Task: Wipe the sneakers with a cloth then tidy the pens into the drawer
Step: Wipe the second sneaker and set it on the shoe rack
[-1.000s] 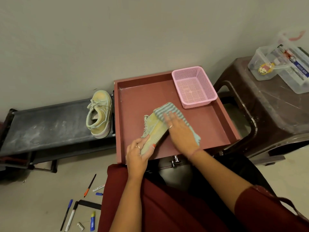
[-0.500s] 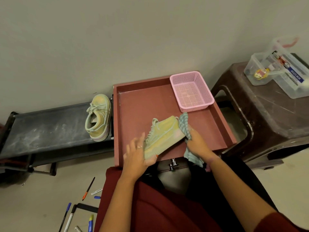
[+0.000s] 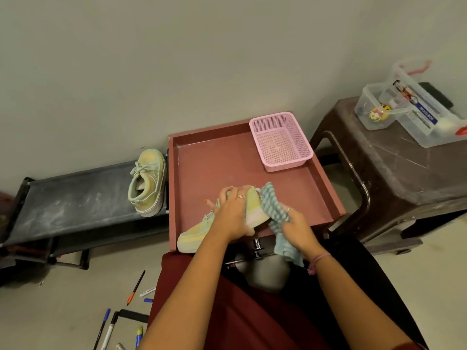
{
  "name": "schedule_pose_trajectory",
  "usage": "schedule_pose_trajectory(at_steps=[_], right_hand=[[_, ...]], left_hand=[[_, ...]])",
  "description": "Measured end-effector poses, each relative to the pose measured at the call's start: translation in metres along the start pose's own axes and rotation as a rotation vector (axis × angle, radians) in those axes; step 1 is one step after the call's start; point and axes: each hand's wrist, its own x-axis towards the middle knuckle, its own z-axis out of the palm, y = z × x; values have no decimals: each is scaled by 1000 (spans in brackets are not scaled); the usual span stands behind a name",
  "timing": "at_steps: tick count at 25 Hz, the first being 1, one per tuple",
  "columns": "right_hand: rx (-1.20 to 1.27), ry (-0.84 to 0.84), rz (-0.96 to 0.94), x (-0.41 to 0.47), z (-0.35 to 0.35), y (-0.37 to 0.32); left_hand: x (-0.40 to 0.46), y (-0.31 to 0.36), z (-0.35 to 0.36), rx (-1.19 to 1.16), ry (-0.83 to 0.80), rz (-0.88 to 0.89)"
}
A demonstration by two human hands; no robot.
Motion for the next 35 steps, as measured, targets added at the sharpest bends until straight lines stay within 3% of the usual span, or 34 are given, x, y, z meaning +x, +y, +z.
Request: schedule_pose_trajectory(at_steps=[3, 5, 10, 13, 16, 18, 20, 23, 25, 28, 32, 35], right_hand=[[82, 121, 139, -2, -30, -13], [80, 180, 132, -12, -37, -24], [-61, 37, -252, -38, -15, -80], [-503, 33, -485, -44, 10, -98], [-957, 145, -711, -65, 58, -65], [-1191, 202, -719, -71, 67, -37], [-1281, 246, -688, -62, 52, -39], [-1194, 222, -740, -45, 35, -59], [-939, 166, -692, -46, 33, -68], [-621, 65, -503, -52, 20, -74], [-626, -117, -209, -45, -13, -78], [-525, 27, -116, -43, -31, -90]], left_hand=[[-20, -11, -9, -33, 147, 35], [-31, -12, -18, -99, 217, 39], [-50, -2, -34, -386, 270, 141], [-53, 9, -35, -409, 289, 151], [-56, 14, -32, -637, 414, 151], [-61, 13, -31, -785, 394, 87], [-64, 10, -28, -785, 385, 86], [-61, 4, -23, -796, 380, 64], [-63, 2, -24, -811, 366, 66], [-70, -3, -23, -756, 329, 90], [-86, -7, -28, -786, 273, 113], [-89, -1, -32, -827, 250, 134]])
